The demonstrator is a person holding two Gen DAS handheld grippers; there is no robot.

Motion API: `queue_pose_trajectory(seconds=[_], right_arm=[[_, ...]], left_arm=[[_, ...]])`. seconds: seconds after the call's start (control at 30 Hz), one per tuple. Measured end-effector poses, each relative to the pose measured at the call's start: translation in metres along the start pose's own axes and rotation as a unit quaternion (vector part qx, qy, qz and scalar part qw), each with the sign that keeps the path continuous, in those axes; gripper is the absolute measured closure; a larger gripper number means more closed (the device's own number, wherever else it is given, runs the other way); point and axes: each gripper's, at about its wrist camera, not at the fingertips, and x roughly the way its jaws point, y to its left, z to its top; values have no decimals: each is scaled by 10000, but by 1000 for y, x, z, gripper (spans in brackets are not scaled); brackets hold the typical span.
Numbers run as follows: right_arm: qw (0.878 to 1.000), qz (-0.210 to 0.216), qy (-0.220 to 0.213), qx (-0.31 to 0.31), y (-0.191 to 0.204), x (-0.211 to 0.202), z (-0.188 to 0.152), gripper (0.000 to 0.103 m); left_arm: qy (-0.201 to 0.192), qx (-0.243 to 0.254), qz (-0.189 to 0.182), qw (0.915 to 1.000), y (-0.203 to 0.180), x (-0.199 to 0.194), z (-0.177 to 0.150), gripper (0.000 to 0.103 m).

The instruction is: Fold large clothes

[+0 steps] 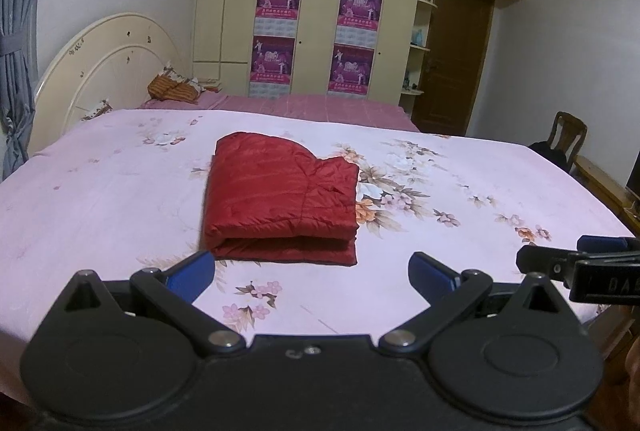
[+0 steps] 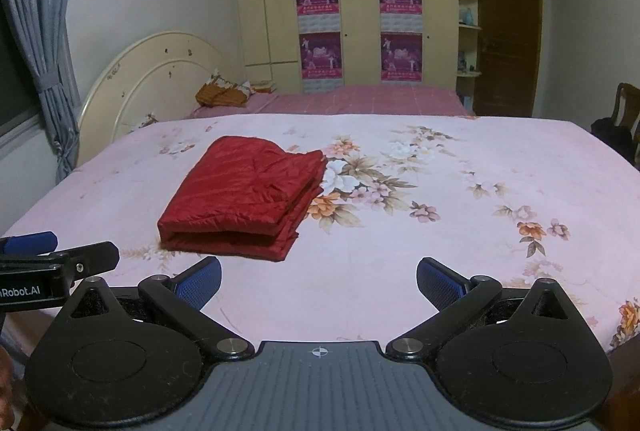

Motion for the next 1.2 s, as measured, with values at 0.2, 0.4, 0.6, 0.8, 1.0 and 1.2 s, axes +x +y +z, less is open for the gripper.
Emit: queue_pose_trajectory(seconds=[0.2, 0.4, 0.6, 0.8, 1.0, 1.2], right_arm=[[10000, 31, -37, 4, -2, -2, 1, 0], [10000, 39, -64, 7, -6, -3, 2, 0], [10000, 46, -82, 13, -8, -5, 4, 0], [10000, 46, -83, 16, -9, -5, 4, 0], [10000, 52, -82, 10, -9, -5, 5, 0], [9999, 63, -83, 16, -9, -5, 5, 0]], left_arm=[[-16, 14, 16, 10000, 0, -1, 0, 0], [-33, 19, 19, 10000, 0, 0, 2, 0], [-42, 25, 27, 10000, -1, -1, 4, 0], [-38, 30, 25, 10000, -1, -1, 5, 0], [-36, 34, 24, 10000, -1, 0, 5, 0], [-45, 30, 26, 10000, 0, 1, 6, 0]])
